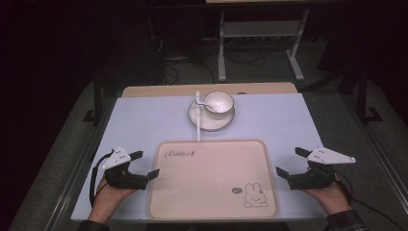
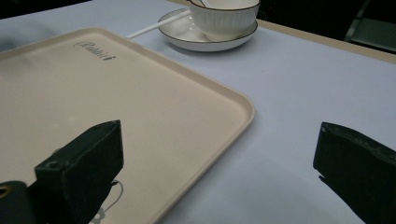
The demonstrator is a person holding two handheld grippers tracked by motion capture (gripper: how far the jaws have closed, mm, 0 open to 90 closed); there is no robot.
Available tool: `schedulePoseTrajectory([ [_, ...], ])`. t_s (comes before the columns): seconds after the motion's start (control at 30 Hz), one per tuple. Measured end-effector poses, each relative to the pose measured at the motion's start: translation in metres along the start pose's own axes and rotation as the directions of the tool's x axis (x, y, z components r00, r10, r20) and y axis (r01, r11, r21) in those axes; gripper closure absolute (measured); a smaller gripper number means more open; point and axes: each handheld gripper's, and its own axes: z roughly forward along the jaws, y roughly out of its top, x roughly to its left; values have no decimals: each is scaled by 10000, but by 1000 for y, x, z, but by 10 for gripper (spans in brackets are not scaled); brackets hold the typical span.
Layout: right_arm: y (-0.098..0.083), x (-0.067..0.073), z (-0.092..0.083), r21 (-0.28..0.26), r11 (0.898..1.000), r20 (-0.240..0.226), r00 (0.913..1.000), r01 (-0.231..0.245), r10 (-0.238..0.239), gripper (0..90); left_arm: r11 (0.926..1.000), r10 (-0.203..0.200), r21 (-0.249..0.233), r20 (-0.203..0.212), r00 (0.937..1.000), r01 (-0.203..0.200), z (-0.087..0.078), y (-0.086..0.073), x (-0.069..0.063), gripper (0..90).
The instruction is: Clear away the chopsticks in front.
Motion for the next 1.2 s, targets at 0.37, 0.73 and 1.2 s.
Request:
schedulePoseTrajectory([
  [0.37, -3, -1, 2, 294, 9996, 132, 9999, 36, -40, 9, 9988, -167, 470, -43, 9999, 169, 15, 19, 5, 60],
  [0.73, -3, -1, 1, 373, 9991, 403, 9990, 198, -213, 9, 9956, -330, 871, -84, 9994, 336, 36, 39, 11, 60],
  [1.2, -3, -1, 2, 367, 9992, 405, 9990, 172, -187, 9, 9907, -527, 1259, 54, 9986, 516, 72, 67, 25, 60],
])
